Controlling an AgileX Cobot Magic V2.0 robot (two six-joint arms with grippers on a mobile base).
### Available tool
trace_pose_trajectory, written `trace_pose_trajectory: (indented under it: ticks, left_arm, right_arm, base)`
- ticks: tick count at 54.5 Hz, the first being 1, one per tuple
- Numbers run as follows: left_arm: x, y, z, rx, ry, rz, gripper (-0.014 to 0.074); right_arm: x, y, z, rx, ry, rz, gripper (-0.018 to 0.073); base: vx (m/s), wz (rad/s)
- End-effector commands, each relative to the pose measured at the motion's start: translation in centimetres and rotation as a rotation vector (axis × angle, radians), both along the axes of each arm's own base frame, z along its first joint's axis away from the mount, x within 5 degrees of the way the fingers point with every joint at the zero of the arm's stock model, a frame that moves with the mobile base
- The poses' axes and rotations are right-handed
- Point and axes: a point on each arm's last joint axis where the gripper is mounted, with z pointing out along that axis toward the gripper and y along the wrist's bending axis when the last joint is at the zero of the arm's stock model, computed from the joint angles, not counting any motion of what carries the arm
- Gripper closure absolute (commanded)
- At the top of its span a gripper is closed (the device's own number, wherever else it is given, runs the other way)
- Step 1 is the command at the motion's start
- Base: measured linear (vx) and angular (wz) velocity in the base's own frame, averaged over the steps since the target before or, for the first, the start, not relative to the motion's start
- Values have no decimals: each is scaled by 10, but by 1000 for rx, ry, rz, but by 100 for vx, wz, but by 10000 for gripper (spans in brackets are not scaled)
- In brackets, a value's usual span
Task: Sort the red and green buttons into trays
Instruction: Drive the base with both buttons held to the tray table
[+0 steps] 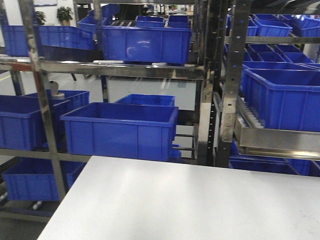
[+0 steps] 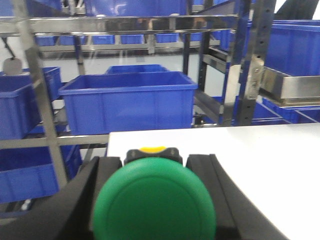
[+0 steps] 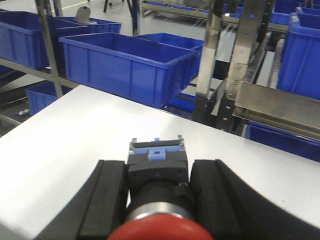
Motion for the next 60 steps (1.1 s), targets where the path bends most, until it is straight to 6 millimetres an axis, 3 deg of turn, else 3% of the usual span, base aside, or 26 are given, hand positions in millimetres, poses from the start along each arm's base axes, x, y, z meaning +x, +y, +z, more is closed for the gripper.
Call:
trace_pose_trajectory:
  ticks: [1, 36, 60]
  left_arm:
    - [-1, 1, 16, -44, -91, 19, 596]
    - [-1, 1, 16, -44, -91, 19, 596]
    - [-1, 1, 16, -44, -91, 19, 596]
  right_arm:
    - [1, -2, 17, 29, -105, -28, 568]
    - [1, -2, 17, 28, -105, -28, 568]
    - [1, -2, 17, 28, -105, -28, 568]
  base:
    - [-12, 23]
    - [-6, 33]
    - [0, 55]
